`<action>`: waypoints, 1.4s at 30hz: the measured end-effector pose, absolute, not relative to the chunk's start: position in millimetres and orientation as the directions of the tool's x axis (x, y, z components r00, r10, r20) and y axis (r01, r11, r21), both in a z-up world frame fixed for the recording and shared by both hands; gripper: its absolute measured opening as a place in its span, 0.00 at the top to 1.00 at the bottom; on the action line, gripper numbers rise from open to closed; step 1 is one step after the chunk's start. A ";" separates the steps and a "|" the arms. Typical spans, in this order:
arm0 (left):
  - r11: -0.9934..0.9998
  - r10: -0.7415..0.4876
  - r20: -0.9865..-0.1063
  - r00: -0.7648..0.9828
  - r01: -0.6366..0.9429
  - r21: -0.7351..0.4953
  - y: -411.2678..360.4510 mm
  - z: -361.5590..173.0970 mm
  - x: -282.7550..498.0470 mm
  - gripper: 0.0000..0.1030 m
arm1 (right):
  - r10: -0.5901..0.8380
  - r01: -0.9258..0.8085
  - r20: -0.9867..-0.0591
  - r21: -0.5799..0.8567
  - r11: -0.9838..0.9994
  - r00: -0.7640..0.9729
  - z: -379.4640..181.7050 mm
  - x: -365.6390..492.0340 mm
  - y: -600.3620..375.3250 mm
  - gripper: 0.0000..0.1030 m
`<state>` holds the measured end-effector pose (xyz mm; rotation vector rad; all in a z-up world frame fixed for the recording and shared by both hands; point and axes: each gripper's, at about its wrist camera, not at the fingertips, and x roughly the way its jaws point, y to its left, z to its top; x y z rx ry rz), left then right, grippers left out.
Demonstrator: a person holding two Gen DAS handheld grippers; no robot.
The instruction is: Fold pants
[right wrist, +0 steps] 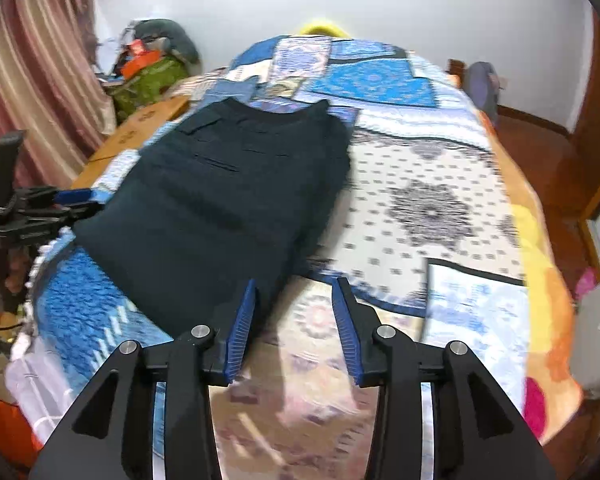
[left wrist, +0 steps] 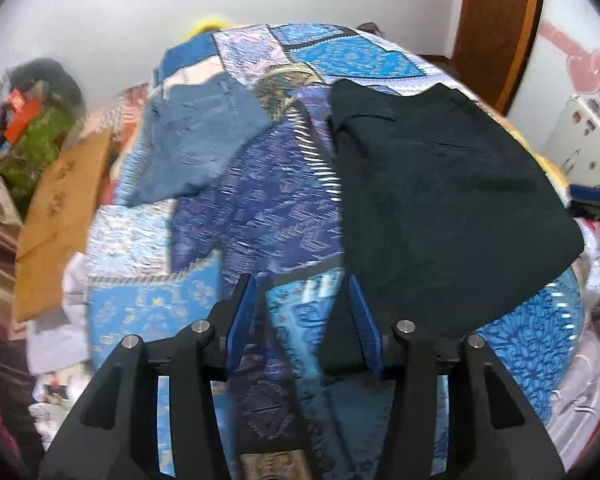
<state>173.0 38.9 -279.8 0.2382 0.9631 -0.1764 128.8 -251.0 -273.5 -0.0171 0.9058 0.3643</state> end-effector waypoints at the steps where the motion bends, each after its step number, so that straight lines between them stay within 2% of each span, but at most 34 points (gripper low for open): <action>1: 0.955 0.009 -0.823 0.568 0.239 0.175 39.1 -279.6 174.5 0.53 | 0.262 -0.299 -0.784 0.102 0.949 0.563 -273.5 128.4 -254.3 0.63; 2: 0.949 0.052 -0.821 0.568 0.227 0.218 42.2 -279.6 176.5 0.53 | 0.212 -0.282 -0.800 0.056 0.958 0.561 -275.3 128.3 -258.7 0.63; 3: 0.952 0.048 -0.824 0.564 0.224 0.208 46.2 -278.4 178.0 0.53 | 0.195 -0.271 -0.804 0.044 0.962 0.562 -276.1 127.7 -263.6 0.63; 8: 0.974 -0.061 -0.835 0.547 0.217 0.071 53.5 -257.7 192.3 0.53 | 0.192 -0.197 -0.793 0.093 0.976 0.578 -267.5 129.0 -287.8 0.63; 11: 0.968 -0.142 -0.819 0.556 0.250 0.002 39.1 -240.6 204.3 0.48 | 0.226 -0.197 -0.755 0.130 0.972 0.615 -253.4 134.0 -286.8 0.51; 13: 0.961 -0.188 -0.815 0.549 0.275 -0.036 24.6 -234.9 215.8 0.36 | 0.244 -0.211 -0.731 0.139 0.968 0.637 -248.5 138.0 -280.8 0.41; 16: 0.947 -0.226 -0.825 0.518 0.316 -0.061 2.7 -235.9 233.6 0.35 | 0.266 -0.230 -0.703 0.148 0.962 0.660 -245.3 148.8 -268.5 0.32; 19: 0.943 -0.230 -0.856 0.463 0.324 -0.078 -11.6 -246.9 250.6 0.35 | 0.319 -0.252 -0.704 0.201 0.947 0.635 -252.6 161.8 -260.0 0.31; 26: 0.933 -0.302 -0.906 0.298 0.286 -0.217 -14.3 -285.3 282.1 0.33 | 0.443 -0.243 -0.754 0.371 0.896 0.485 -299.4 194.6 -249.1 0.30; 33: 0.923 -0.360 -0.898 0.254 0.239 -0.302 -10.2 -300.4 297.9 0.16 | 0.536 -0.237 -0.733 0.482 0.844 0.419 -312.1 210.6 -250.0 0.26; 42: 0.883 -0.437 -0.884 0.166 0.266 -0.387 -36.2 -305.3 320.7 0.10 | 0.614 -0.314 -0.710 0.529 0.788 0.345 -317.7 230.6 -239.2 0.23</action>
